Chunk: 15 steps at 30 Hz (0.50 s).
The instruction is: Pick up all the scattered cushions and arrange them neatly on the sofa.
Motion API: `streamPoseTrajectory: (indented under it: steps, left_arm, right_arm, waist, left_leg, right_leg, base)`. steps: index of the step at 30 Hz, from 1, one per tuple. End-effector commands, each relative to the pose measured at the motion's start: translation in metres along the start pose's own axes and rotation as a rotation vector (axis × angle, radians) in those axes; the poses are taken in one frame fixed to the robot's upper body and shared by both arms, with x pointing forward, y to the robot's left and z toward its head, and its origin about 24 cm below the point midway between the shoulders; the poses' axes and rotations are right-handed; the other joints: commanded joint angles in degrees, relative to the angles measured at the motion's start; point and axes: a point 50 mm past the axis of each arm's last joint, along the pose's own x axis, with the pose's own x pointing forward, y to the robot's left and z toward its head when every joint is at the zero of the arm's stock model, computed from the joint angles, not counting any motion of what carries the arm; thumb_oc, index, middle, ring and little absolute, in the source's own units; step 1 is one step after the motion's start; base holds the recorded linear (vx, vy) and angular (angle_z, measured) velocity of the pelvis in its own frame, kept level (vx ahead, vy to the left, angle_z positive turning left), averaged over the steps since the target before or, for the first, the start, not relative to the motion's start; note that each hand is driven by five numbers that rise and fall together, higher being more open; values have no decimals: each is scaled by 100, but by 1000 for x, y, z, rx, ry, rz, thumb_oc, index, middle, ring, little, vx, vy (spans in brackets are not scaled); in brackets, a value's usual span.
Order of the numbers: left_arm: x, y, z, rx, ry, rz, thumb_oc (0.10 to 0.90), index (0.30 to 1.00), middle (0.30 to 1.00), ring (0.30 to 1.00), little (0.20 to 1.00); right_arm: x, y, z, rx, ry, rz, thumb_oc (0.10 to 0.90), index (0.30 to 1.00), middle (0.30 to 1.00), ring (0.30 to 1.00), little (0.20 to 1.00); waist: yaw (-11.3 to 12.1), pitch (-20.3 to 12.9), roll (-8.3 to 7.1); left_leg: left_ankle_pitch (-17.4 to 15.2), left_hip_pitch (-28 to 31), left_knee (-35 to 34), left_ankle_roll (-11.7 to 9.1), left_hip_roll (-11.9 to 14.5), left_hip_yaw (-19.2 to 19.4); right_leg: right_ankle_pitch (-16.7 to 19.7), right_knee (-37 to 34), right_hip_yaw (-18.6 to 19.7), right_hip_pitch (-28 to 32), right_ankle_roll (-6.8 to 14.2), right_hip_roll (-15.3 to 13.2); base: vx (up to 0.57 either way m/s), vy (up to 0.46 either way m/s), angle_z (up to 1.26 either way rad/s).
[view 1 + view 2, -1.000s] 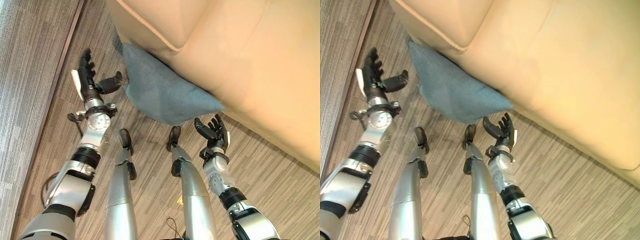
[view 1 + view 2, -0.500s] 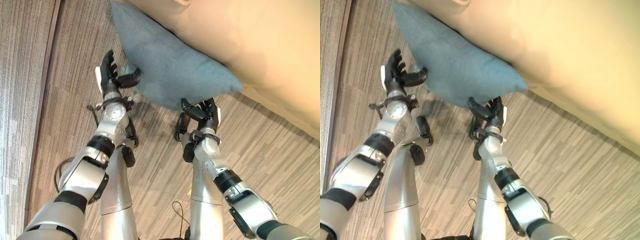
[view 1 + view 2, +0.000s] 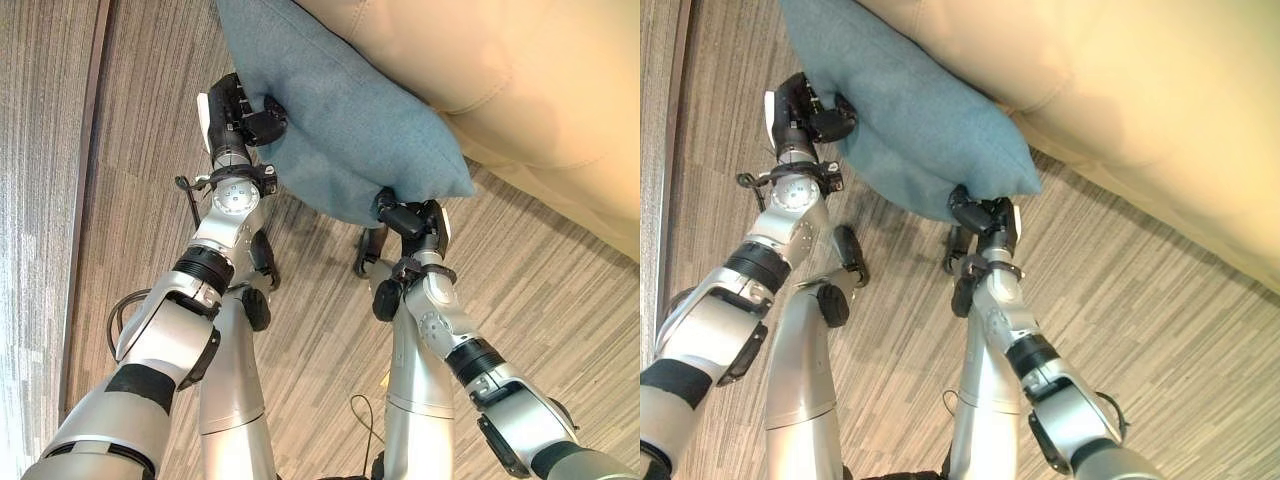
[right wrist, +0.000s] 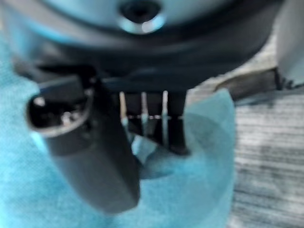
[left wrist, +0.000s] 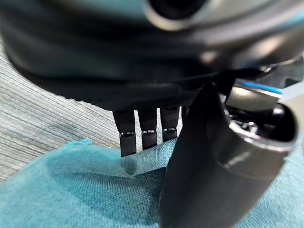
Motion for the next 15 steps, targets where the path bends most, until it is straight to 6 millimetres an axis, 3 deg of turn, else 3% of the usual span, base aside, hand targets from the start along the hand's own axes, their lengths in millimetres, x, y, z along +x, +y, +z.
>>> streamPoseTrajectory:
  steps: [1,2,3,7,10,12,13,15]
  left_arm:
    - [-27,-47,17,-162,-156,-146,400,300,300,300,300]
    - [-41,-49,23,-329,-195,-149,400,300,300,300,300]
    - [-51,-52,28,-375,-231,-179,400,300,300,300,300]
    - [-88,-52,33,-413,-351,-310,400,300,300,300,300]
    - [-104,-48,22,-478,-327,-350,400,300,300,300,300]
    - [-118,-42,16,-492,-328,-396,400,300,300,300,300]
    - [-118,-42,15,-491,-326,-396,400,300,300,300,300]
    - [-130,-39,1,-371,-328,-438,400,300,300,300,300]
  right_arm:
    - [-23,32,-1,41,-77,184,400,300,300,300,300]
    - [-25,27,3,61,-106,165,400,300,300,300,300]
    - [-26,24,7,71,-127,162,400,300,300,300,300]
    - [-36,7,13,99,-183,146,400,300,300,300,300]
    - [-45,-1,15,122,-208,132,400,300,300,300,300]
    - [-54,-10,19,140,-237,127,400,300,300,300,300]
    - [-55,-11,19,140,-236,126,400,300,300,300,300]
    - [-62,-23,20,126,-249,109,400,300,300,300,300]
  waist:
    - [-133,-764,521]
    - [-140,-759,523]
    - [-133,-761,534]
    - [-127,-850,560]
    - [-116,-931,522]
    - [-115,-1125,508]
    - [-116,-1101,506]
    - [-108,-1343,537]
  left_leg:
    - [-208,162,-676,-197,-30,-536]
    - [-134,421,-990,-214,-20,-510]
    - [-92,600,-1202,-217,-9,-495]
    - [107,1571,-2046,-264,-43,-416]
    - [307,2422,-2726,-332,-121,-374]
    - [516,3318,-3367,-468,-201,-342]
    - [532,3374,-3403,-471,-204,-343]
    - [722,4255,-3961,-564,-238,-319]
  right_leg:
    - [-924,101,55,812,304,-290]
    - [-819,-175,-53,1067,389,-269]
    - [-752,-339,-109,1225,438,-259]
    - [-452,-1135,-323,2161,617,-191]
    - [-257,-1792,-489,2988,684,-172]
    - [-109,-2463,-659,3899,735,-153]
    - [-98,-2495,-669,3956,735,-149]
    - [-13,-2964,-841,4805,799,-112]
  base:
    - [-17,-37,0]
    - [-15,-46,-1]
    - [-14,-53,-4]
    - [-21,-35,1]
    - [20,-71,6]
    - [81,-120,0]
    - [69,-70,0]
    - [147,-94,8]
